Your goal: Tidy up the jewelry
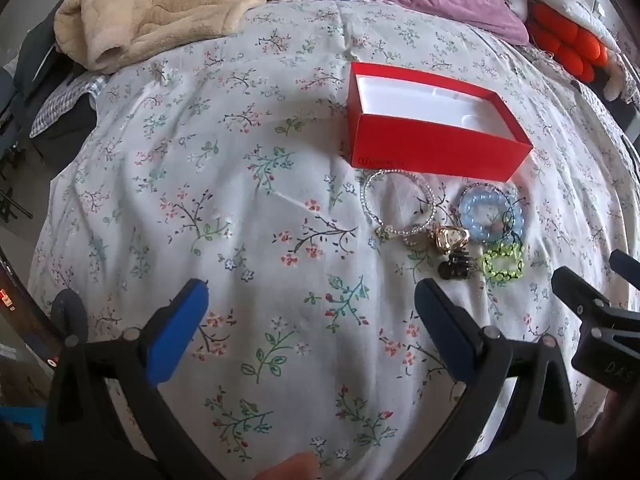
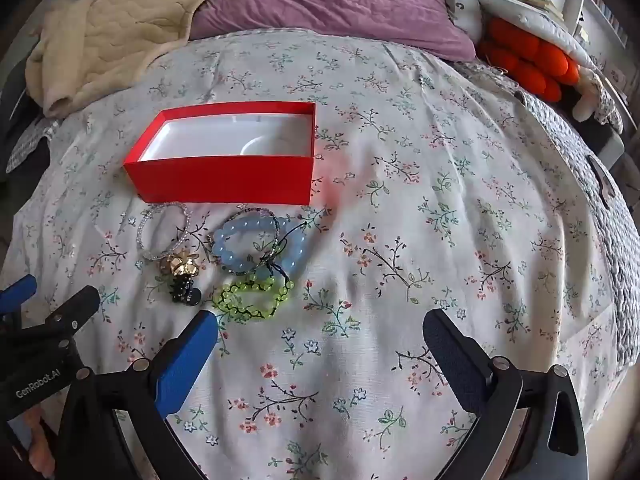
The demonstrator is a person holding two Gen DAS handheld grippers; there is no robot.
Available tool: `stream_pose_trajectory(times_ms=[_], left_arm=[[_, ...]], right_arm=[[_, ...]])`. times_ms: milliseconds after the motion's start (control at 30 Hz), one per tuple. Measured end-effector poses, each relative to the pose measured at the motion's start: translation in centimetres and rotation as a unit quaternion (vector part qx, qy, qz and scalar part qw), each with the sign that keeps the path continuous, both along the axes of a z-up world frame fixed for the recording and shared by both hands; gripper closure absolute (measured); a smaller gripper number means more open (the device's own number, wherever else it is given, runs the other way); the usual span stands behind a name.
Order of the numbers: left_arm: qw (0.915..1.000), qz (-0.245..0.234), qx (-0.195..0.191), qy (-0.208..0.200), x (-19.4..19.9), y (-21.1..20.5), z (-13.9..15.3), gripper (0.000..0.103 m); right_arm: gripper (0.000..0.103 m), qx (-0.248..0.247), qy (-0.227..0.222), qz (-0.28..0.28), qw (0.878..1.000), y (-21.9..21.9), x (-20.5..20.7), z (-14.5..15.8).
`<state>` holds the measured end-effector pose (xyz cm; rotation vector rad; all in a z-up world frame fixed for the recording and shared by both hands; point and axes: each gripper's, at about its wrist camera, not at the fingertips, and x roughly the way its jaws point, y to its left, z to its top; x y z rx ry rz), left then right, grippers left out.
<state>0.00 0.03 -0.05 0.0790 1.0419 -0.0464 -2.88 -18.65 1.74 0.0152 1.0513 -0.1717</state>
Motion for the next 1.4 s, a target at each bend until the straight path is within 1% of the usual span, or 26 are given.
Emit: stream_pose_trajectory(times_ms=[133, 533, 1400], left_arm=[[1.0000, 0.001, -0.003, 0.007, -0.07, 0.10, -0.06, 0.001], [0.9999, -0.006, 0.009, 0.010, 0.05, 0.11, -0.99, 0.001], [0.9999, -0.009, 0.005, 0.008, 0.12, -0.14, -0.66, 0.001]], right_arm=[[0.000, 0.002, 0.002, -0.001, 1.000, 0.06, 0.10, -0.13], [0.000, 0.009, 0.008, -0.006, 1.000, -0.22, 0.19, -0.52], [0.000, 0.009, 0.014, -0.009, 1.000, -0.09, 0.40, -0.85]])
